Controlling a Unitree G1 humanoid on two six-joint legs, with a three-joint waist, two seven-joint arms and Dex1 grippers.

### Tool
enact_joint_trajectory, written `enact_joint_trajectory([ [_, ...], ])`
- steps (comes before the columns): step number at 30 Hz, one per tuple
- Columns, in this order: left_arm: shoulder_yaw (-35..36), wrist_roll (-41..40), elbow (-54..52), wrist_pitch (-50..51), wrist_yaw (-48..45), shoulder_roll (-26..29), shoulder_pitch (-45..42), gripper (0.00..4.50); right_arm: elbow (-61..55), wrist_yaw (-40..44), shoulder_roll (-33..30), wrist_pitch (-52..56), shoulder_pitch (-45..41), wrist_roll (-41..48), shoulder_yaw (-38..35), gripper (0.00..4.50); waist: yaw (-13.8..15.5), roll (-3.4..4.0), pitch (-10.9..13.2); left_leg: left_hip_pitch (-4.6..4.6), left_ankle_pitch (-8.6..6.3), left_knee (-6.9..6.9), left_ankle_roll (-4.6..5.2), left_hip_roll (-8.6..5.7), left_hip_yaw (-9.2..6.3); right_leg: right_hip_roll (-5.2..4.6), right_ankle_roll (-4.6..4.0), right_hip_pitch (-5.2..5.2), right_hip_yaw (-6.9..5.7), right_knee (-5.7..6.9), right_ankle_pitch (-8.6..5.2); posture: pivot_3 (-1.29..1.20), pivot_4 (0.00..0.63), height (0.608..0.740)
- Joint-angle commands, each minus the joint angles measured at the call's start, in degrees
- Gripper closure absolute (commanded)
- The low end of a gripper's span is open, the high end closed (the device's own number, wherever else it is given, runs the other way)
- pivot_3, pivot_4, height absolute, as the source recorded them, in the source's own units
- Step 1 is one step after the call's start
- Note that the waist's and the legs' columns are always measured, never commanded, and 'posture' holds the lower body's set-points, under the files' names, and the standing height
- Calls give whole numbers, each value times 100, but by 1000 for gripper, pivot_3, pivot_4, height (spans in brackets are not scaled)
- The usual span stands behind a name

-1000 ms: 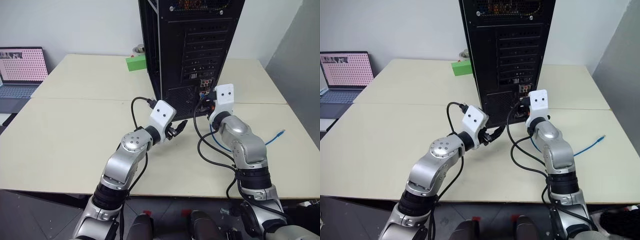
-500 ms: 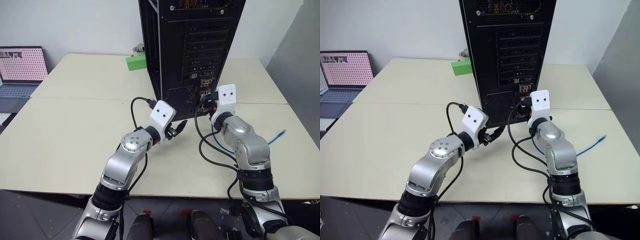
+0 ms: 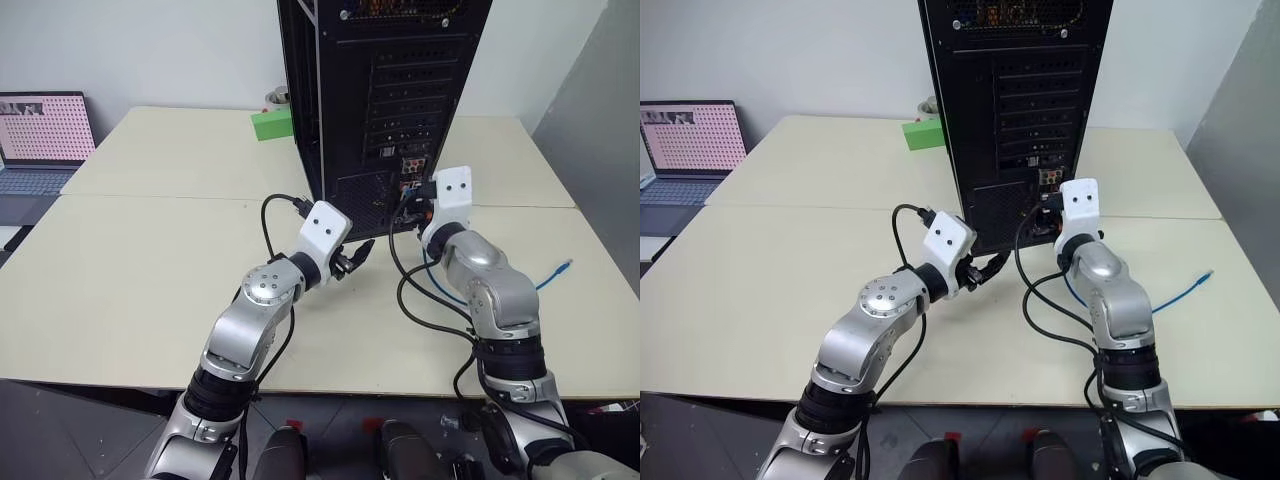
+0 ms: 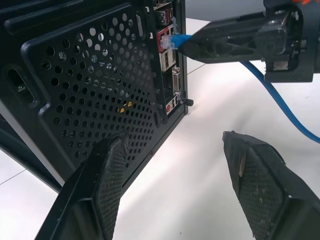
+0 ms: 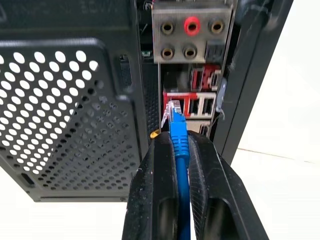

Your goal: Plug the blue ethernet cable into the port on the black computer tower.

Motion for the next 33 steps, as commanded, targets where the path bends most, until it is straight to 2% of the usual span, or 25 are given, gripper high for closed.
enact_joint_trajectory([
  [1, -14, 14, -217, -116, -20, -12, -17, 1274, -47, -54, -29, -201, -206, -45, -160, 4467, -5, 0, 0, 0, 0, 0, 0, 0, 0, 0, 0, 0, 0, 0, 0, 0, 150, 740],
  [18, -29, 34, -187, -141, -14, -16, -12, 1274, -20, 134, -30, -275, -215, -138, 101, 4467, -77, 0, 0, 0, 0, 1, 0, 0, 0, 0, 0, 0, 0, 2, 1, 0, 150, 740],
  [33, -43, 47, -140, -180, -24, -14, -23, 1274, 76, 92, 45, -283, -258, -167, -22, 4467, -100, 0, 0, -2, 0, 0, 0, 0, -1, 0, 0, -1, -1, 0, 0, 0, 150, 740],
])
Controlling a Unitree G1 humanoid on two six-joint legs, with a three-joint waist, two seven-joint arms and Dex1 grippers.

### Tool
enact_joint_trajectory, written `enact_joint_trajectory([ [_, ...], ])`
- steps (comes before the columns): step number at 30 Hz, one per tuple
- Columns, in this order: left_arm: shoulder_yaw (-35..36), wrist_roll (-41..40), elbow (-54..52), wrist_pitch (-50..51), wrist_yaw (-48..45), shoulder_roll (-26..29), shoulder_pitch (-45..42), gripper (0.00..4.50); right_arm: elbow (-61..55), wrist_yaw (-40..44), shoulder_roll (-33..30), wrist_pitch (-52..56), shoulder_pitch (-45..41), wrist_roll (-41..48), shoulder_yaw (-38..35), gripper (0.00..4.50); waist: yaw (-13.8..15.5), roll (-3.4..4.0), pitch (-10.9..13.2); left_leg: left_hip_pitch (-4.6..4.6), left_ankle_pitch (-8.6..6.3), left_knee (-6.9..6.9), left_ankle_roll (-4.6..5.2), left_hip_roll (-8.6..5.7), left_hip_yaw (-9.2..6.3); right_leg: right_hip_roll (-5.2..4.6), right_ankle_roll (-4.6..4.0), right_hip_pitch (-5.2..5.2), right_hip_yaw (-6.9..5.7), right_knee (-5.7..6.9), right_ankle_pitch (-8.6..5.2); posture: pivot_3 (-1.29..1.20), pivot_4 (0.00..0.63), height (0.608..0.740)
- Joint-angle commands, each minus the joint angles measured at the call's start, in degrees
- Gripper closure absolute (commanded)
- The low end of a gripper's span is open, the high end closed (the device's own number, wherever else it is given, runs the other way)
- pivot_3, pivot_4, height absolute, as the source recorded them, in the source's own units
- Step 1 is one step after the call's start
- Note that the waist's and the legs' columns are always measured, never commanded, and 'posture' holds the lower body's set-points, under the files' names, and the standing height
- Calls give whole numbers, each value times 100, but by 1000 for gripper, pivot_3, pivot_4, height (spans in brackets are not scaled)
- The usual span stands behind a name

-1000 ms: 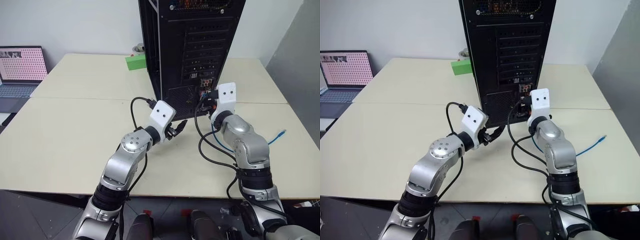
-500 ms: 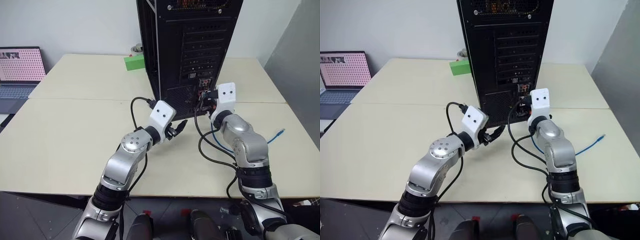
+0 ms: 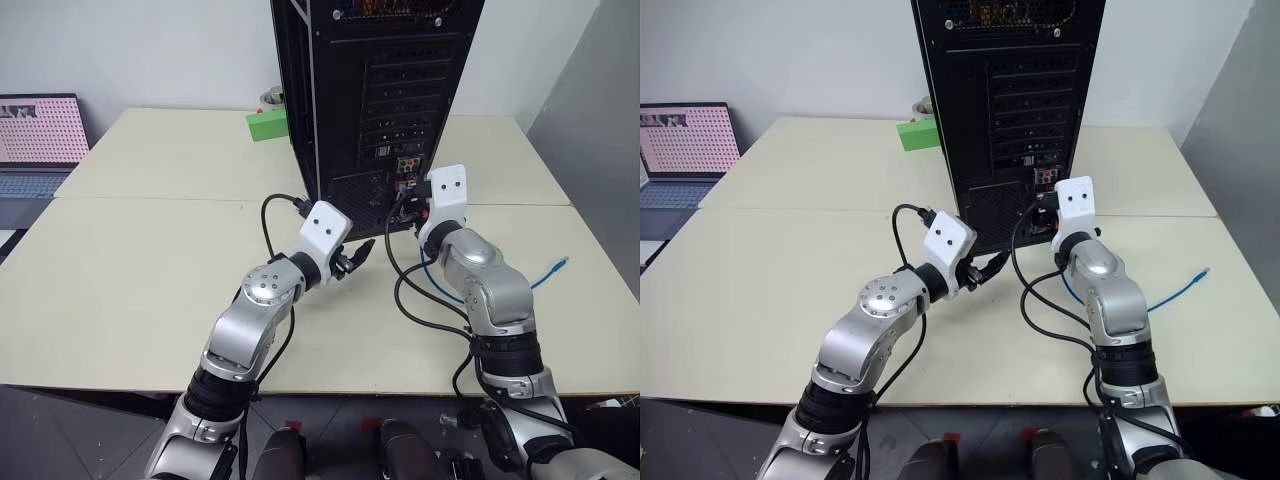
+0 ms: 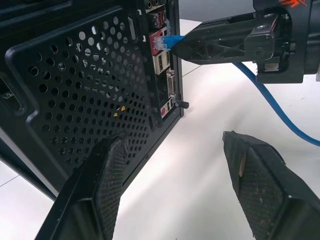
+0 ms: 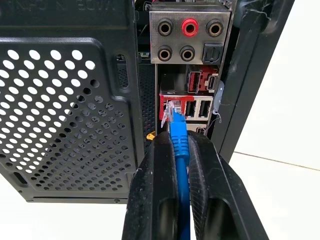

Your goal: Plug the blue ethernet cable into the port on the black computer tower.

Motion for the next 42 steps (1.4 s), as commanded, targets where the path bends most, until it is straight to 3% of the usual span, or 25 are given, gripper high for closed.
enact_joint_trajectory([
  [1, -35, 38, -159, -144, -19, -13, -20, 1274, -85, -57, 42, -125, -192, 8, -124, 4467, -2, 0, 0, 0, 0, 0, 0, 0, 0, 0, 0, 0, 0, 0, 0, 0, 150, 740],
  [24, -27, 57, -125, -184, 12, -50, -42, 1274, 301, -263, 376, -181, -538, 6, -137, 4468, -35, 0, 0, 1, 0, 0, 0, 0, 0, 0, 0, -2, 1, 3, 1, 0, 150, 740],
  [41, -3, 108, -93, -242, 21, -62, -36, 1274, 535, -86, 220, -352, -527, 28, -172, 4468, -88, 0, 0, 7, 1, 1, 1, 0, 0, 1, 1, -1, 3, 12, 2, 0, 150, 740],
  [42, 3, 111, -86, -247, 21, -58, -39, 1274, 490, -54, 192, -356, -477, 32, -171, 4118, -88, 0, 0, 7, 1, 1, 1, 0, 0, 1, 1, -1, 3, 12, 2, 0, 150, 740],
])
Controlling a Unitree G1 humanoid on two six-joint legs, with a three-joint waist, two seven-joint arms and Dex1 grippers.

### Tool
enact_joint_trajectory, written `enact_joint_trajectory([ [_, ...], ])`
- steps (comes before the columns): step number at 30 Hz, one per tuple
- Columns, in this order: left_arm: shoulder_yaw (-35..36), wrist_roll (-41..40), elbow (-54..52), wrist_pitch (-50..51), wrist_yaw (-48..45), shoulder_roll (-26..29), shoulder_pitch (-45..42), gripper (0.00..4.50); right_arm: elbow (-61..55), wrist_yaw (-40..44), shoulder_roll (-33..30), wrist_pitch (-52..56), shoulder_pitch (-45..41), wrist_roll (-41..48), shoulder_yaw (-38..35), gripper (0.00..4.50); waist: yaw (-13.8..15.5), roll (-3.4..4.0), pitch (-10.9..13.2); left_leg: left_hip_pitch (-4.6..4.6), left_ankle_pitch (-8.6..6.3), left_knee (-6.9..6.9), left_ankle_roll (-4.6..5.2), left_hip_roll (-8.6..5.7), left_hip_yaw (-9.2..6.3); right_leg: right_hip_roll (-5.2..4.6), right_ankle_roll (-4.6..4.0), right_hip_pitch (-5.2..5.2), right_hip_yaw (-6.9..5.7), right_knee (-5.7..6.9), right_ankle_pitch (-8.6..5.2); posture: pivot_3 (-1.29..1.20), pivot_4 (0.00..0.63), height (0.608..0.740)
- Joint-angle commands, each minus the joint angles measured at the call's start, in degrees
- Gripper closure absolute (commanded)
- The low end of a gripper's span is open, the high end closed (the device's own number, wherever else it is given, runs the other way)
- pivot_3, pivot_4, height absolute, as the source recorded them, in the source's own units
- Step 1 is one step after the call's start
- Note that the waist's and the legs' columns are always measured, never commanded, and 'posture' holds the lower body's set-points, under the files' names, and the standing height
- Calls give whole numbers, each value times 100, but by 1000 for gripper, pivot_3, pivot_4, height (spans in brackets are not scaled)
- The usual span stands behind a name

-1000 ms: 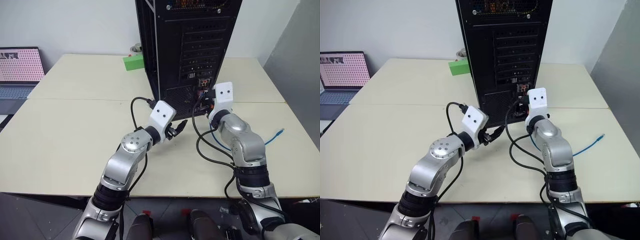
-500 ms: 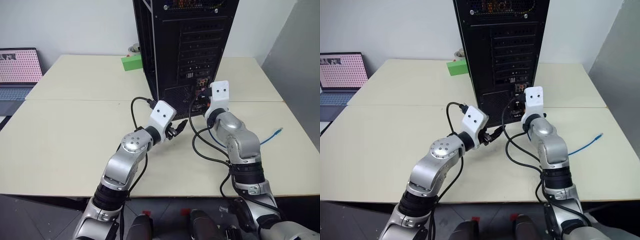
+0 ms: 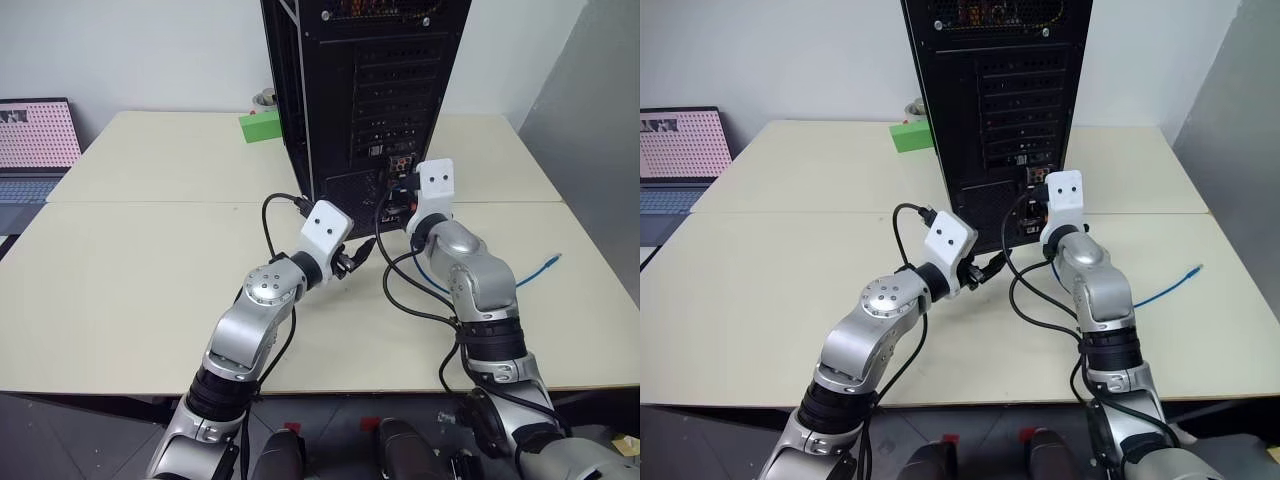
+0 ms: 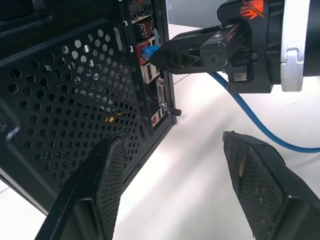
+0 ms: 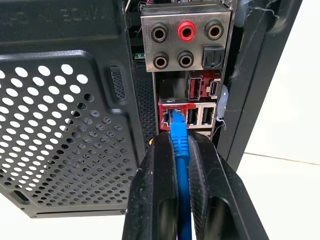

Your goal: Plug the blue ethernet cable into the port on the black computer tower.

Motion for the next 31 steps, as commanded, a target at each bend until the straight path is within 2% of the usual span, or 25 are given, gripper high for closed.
enact_joint_trajectory([
  [1, 15, 48, -108, -154, 2, 2, -41, 1274, -251, 158, -135, -191, 21, 38, -93, 3768, 0, 0, 0, 0, 0, 0, 0, 0, 0, 0, 0, 0, 0, 0, 0, 0, 150, 740],
  [2, 18, 52, -103, -164, 1, 4, -37, 1274, -296, 198, -159, -176, 72, 48, -92, 3753, 4, 0, 0, 0, 0, 0, 0, 0, 0, 0, 0, 0, 0, -1, 0, 0, 150, 740],
  [5, 39, 71, -84, -203, -1, 26, -34, 1274, -474, 346, -270, -128, 234, 69, -51, 2943, 28, 0, 0, -5, 0, -2, 0, 0, -1, 0, -1, 0, -2, -7, -1, 0, 150, 740],
  [9, 84, 167, -22, -431, -14, 146, -39, 1274, -840, 598, -425, -17, 473, 174, -31, 2208, 55, 0, 0, -15, -1, -6, 0, -2, 0, -2, -1, -3, -2, -18, -1, 0, 150, 740],
  [11, 292, 91, 95, -488, 12, 157, -95, 1274, -1220, 899, -620, 41, 676, 345, -94, 1660, 65, 0, 0, -14, -1, -8, 0, -1, 0, -2, -1, -5, -2, -19, -1, 0, 150, 740],
  [13, 433, 7, 163, -526, -11, 175, -104, 1274, -1508, 1168, -773, 63, 824, 521, -145, 1325, 71, 0, 0, -14, 0, -8, 0, -2, -1, -2, -1, -5, -3, -18, -1, 0, 150, 740],
  [19, 781, -220, 137, -525, -579, 802, 38, 1274, -2468, 2386, -1777, 170, 1494, 1344, -453, 51, 71, -1, 0, -14, 0, -7, 0, -1, -2, -2, 0, -3, -4, -20, -2, 0, 150, 740],
  [25, 1303, -860, 22, -420, -1413, 1460, 273, 1274, -2742, 3169, -2472, 153, 1838, 2137, -1119, 22, 61, -1, 1, -11, -1, -7, 0, -1, -1, -2, 0, -3, -4, -21, -3, 0, 150, 740],
  [31, 1465, -1146, -5, -481, -1931, 1984, 416, 1274, -2504, 3438, -2854, -15, 1874, 2303, -1274, 22, 72, -2, 2, -11, 0, -6, 0, -1, 0, -2, -7, -2, -4, -21, -6, 0, 150, 740],
])
